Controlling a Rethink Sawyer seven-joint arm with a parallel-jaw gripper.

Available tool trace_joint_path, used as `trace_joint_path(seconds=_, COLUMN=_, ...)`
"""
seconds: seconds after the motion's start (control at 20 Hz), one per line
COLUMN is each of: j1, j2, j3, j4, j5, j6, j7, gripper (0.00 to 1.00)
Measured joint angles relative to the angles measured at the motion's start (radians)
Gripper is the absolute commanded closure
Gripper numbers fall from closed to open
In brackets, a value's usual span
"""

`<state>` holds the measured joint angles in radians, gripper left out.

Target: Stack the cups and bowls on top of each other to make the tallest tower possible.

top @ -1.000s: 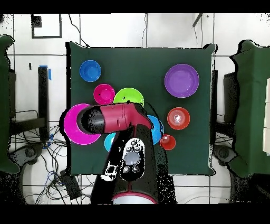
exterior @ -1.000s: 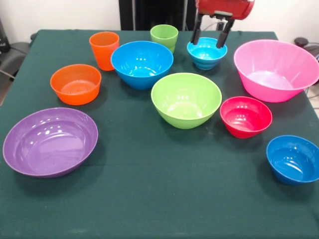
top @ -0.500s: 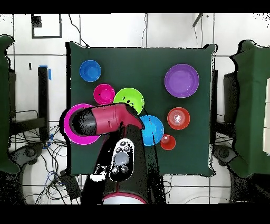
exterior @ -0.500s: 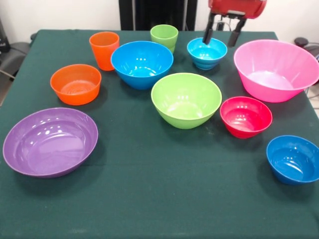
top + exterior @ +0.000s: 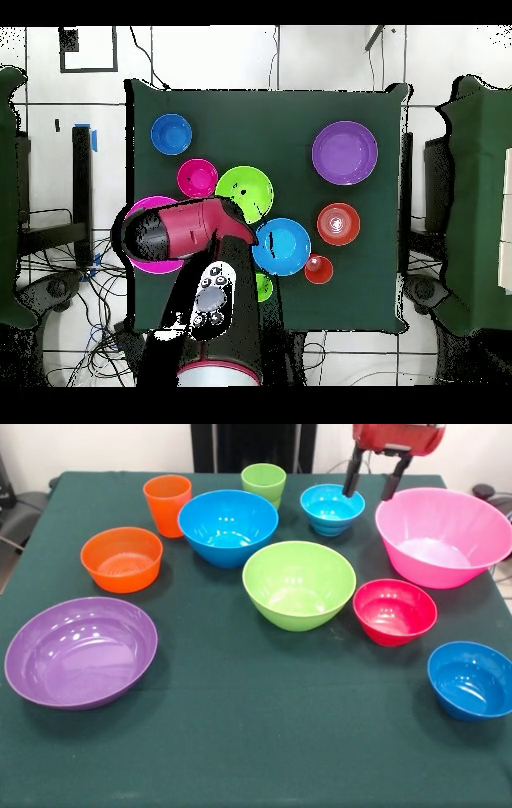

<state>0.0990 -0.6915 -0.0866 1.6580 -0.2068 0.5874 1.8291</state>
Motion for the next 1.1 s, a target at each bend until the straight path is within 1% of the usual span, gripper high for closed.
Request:
trace_joint_path(seconds=0.6, j1=0.018, j2=0.056, j3=-0.019, j4=-0.001, j5=0.0, j6=0.0, j7=0.0, gripper=0.0)
trace_joint_path(seconds=0.8, j1=0.032, j2=0.069, j3=-0.022, j4=-0.002, j5=0.002, j6=0.0, j7=0.0, gripper=0.0)
trace_joint_path(seconds=1.1, j1=0.036, j2=0.08, j3=-0.022, j4=-0.002, j5=0.007, j6=0.0, j7=0.0, gripper=0.0)
